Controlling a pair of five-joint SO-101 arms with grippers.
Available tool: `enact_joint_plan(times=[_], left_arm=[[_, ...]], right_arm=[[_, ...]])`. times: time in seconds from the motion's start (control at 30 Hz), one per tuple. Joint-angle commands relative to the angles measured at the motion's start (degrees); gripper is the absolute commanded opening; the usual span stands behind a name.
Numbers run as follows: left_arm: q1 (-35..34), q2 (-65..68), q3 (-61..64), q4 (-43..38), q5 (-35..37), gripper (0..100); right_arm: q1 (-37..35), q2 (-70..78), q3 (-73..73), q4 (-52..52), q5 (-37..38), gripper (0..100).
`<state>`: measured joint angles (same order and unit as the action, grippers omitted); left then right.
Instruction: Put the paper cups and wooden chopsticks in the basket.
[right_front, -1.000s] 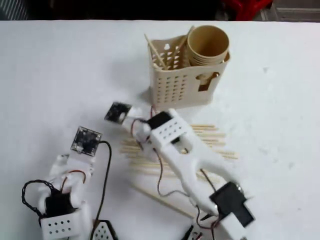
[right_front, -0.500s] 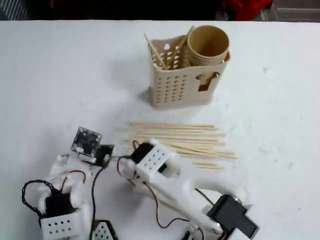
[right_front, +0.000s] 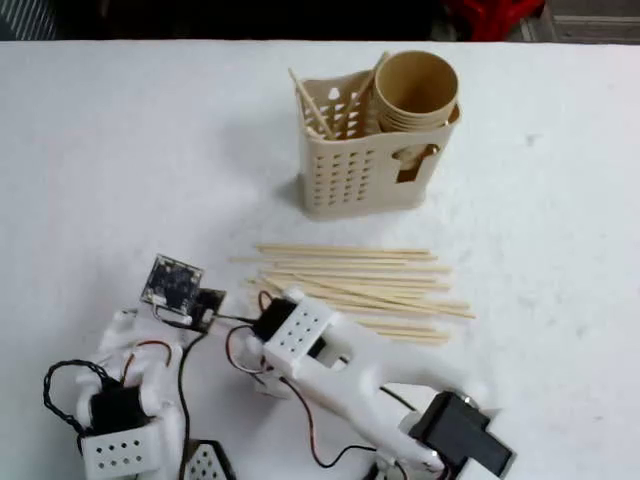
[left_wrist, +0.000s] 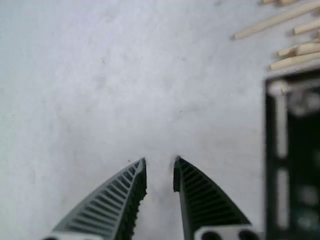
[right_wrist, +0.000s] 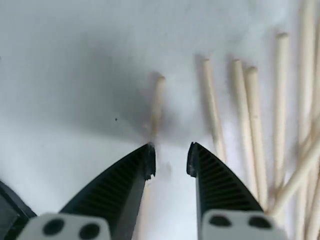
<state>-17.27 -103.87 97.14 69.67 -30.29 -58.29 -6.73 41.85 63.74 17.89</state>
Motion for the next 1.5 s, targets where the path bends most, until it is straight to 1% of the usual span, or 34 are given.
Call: enact_joint_plan(times=[0.0, 0.07, 0.13, 0.2, 0.27, 0.33, 0.43, 0.47, 0.57, 0.67, 0.77, 0.87, 0.9, 0.97, 1.13, 1.2, 1.3, 1.47], left_arm=[[0.7, -0.6, -0.2, 0.2, -0.4, 11], [0.7, -0.6, -0.2, -0.4, -0.4, 11], [0.1, -0.6, -0.1, -1.3, -0.4, 11], [-4.9, -0.6, -0.3, -4.7, 0.0, 11], [-12.8, -0.6, -0.3, -8.3, 0.4, 11], [-18.4, -0.6, -0.3, -9.5, 0.3, 11], [-22.4, -0.6, -0.2, -9.7, -0.5, 11], [-23.2, -0.6, -0.2, -9.9, -1.8, 11], [-24.5, -0.7, -0.2, -10.0, -5.9, 11], [-25.5, -0.7, -0.2, -10.0, -7.6, 11], [-25.8, -0.7, -0.2, -10.0, -7.8, 11], [-25.8, -0.7, -0.2, -10.0, -7.6, 11], [-25.8, -0.7, -0.2, -10.0, -7.6, 11], [-25.7, -0.7, -0.2, -10.0, -7.6, 11], [-25.6, -0.7, -0.2, -10.0, -7.6, 11], [-25.5, -0.7, -0.2, -10.0, -7.5, 11], [-25.5, -0.7, -0.2, -10.0, -7.5, 11], [-25.4, -0.7, -0.2, -9.7, -7.5, 11]], right_arm=[[-2.5, 0.0, -0.2, 0.2, -6.0, 11.9], [-4.3, 0.5, -0.2, 1.2, -6.9, 11.9], [-5.2, 1.0, -0.3, 1.0, -6.1, 11.9], [-5.1, 1.1, -0.6, 0.9, -6.2, 11.9], [-5.1, 0.8, -0.6, 1.0, -6.2, 11.9], [-5.1, 1.3, -0.6, 0.8, -6.2, 11.9], [-5.1, 1.3, -0.6, 0.8, -6.2, 11.9], [-5.1, 1.3, -0.6, 0.8, -6.2, 11.9], [-5.1, 1.3, -0.6, 0.8, -6.2, 11.9], [-5.1, 1.4, -0.6, 0.7, -5.8, 11.9], [-5.1, 1.5, -0.2, -0.9, -5.7, 10.1], [-5.1, 3.2, -0.5, -1.1, -5.5, 3.2], [-5.1, 4.2, -0.7, -1.1, -4.4, 1.8], [-5.1, 6.4, -1.6, -0.7, -2.0, 2.1], [-5.0, 11.4, -6.7, 4.0, -1.3, 1.5], [-3.2, 11.0, -8.1, 5.3, -1.3, 1.7], [2.1, 7.8, -8.6, 5.7, -1.3, 1.7], [9.9, -5.0, -8.7, 6.3, -1.3, 1.7]])
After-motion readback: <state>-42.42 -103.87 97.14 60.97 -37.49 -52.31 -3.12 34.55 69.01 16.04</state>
